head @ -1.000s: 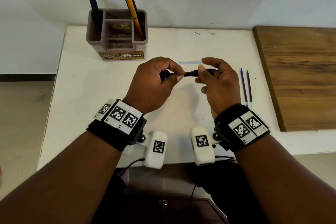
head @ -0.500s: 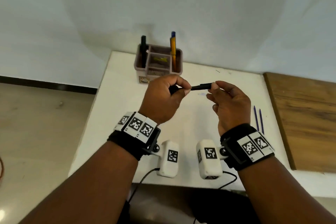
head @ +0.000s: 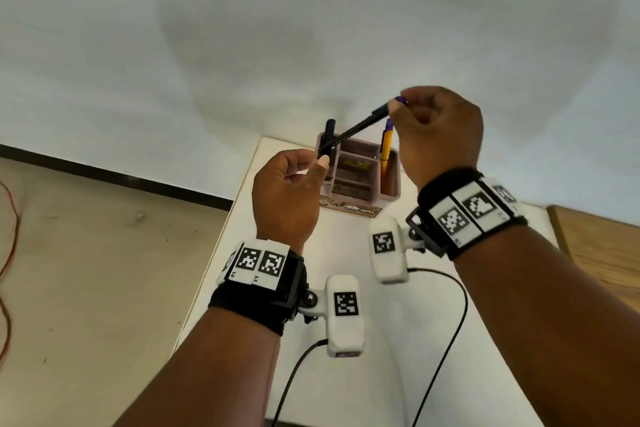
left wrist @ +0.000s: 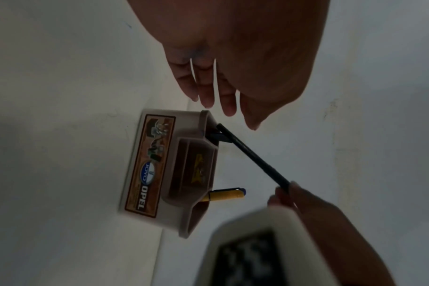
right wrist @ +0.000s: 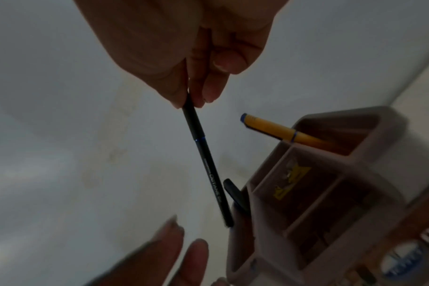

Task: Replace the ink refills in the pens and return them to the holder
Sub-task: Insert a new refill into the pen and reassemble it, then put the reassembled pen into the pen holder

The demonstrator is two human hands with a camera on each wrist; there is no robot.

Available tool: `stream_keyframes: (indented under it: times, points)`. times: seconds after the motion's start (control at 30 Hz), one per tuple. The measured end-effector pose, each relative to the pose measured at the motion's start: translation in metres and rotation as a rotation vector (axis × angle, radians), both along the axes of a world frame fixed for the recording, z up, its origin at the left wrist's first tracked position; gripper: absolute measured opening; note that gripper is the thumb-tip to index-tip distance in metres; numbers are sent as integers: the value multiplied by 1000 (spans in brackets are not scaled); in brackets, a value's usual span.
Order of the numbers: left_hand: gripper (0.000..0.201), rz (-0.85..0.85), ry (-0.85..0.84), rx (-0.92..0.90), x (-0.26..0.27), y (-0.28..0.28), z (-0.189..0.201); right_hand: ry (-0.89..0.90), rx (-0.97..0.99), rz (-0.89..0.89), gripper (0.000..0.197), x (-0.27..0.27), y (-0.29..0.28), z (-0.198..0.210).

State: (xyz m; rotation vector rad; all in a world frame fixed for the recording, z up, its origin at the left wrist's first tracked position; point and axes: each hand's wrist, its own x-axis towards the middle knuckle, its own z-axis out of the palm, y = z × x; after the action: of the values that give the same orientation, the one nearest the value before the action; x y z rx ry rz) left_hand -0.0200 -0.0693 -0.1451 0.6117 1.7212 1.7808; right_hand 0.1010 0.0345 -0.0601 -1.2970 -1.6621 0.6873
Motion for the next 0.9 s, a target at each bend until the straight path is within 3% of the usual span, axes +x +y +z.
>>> stream_keyframes:
  times: [0.17,0.5,0.63,0.9]
  points:
    - [14,-18,-14,-14,0,4,-1,-236,43,86,14,-31,17,-2]
    - [11,-11,-45,-42,4,5,0,-177,74,-44,13,-30,24,0]
    - [11,11,-26,-43,6,7,0,-315,8,64,14,-39,11,-23]
    - [11,29,-37,-14,5,7,0,-359,-49,172,24,-46,3,-39]
